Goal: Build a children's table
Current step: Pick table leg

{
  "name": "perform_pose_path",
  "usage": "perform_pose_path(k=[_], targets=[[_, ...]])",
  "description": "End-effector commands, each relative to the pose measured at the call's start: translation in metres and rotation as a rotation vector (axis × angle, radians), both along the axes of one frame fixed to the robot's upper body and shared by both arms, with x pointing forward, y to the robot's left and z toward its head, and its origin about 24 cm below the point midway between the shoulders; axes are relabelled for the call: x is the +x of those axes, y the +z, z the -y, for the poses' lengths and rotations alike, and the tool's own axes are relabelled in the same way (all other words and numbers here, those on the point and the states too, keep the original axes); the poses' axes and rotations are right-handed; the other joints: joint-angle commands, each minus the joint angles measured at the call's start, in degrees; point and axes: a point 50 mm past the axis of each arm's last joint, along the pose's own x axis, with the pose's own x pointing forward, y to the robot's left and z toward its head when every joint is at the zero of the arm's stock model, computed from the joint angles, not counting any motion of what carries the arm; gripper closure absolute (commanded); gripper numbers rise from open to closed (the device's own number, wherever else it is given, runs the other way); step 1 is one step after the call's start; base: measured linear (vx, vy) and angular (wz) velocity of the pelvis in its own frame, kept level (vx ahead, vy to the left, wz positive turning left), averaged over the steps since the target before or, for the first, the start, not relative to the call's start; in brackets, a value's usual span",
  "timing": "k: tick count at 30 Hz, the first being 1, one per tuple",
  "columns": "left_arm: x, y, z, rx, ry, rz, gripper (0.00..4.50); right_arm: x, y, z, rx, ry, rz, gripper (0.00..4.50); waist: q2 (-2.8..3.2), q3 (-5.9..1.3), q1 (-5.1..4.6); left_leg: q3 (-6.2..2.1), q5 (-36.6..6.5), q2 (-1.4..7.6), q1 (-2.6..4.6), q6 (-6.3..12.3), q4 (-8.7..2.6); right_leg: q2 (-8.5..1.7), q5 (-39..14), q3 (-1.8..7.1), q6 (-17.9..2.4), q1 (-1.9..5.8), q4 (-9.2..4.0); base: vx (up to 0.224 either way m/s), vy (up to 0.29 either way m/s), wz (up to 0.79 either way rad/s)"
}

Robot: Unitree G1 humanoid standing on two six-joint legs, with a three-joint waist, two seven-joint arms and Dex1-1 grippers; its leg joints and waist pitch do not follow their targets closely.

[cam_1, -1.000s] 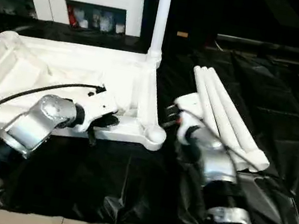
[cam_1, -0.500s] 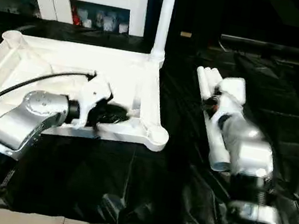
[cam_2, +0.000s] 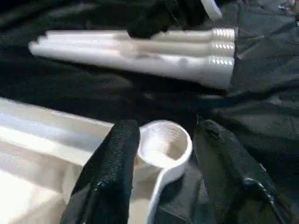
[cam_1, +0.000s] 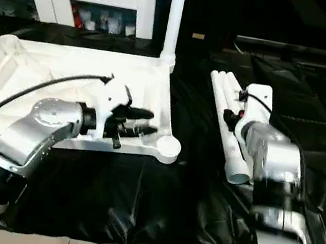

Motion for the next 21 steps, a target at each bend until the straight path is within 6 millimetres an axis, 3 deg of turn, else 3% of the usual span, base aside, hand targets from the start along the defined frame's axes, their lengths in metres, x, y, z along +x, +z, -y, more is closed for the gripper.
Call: perform_pose_path(k=[1, 6, 21], targets=[[-0.004, 0.011, 0.003, -0.005, -0.058, 0.017, 1.91, 0.000, -0.003, 0.005, -0.004, -0.019, -0.056, 1.84, -0.39, -4.56, 0.17, -0.61, -14.36, 0.99, 1.10, -0.81, -3.56, -1.48, -16.17, 1.58, -11.25, 3.00, -3.79, 0.000, 0.000, 0.00], [-0.008, 0.007, 0.005, 0.046, -0.094, 0.040, 1.45, -0.001, -0.015, 0.006, -0.048, -0.022, -0.160, 1.46, -0.61, -4.59, 0.16, -0.57, -13.33, 1.06, 1.01, -0.73, -3.45, -1.44, -15.40, 1.59, -11.43, 3.06, -3.64, 0.000, 0.000, 0.00], [-0.012, 0.006, 0.006, 0.075, -0.122, 0.042, 1.45, -0.003, -0.027, -0.003, 0.030, 0.039, -0.281, 1.46, -0.88, -4.45, 0.23, -0.49, -13.28, 1.10, 0.97, -0.77, -3.38, -1.46, -17.58, 1.63, -10.47, 3.06, -3.72, 0.000, 0.000, 0.00]])
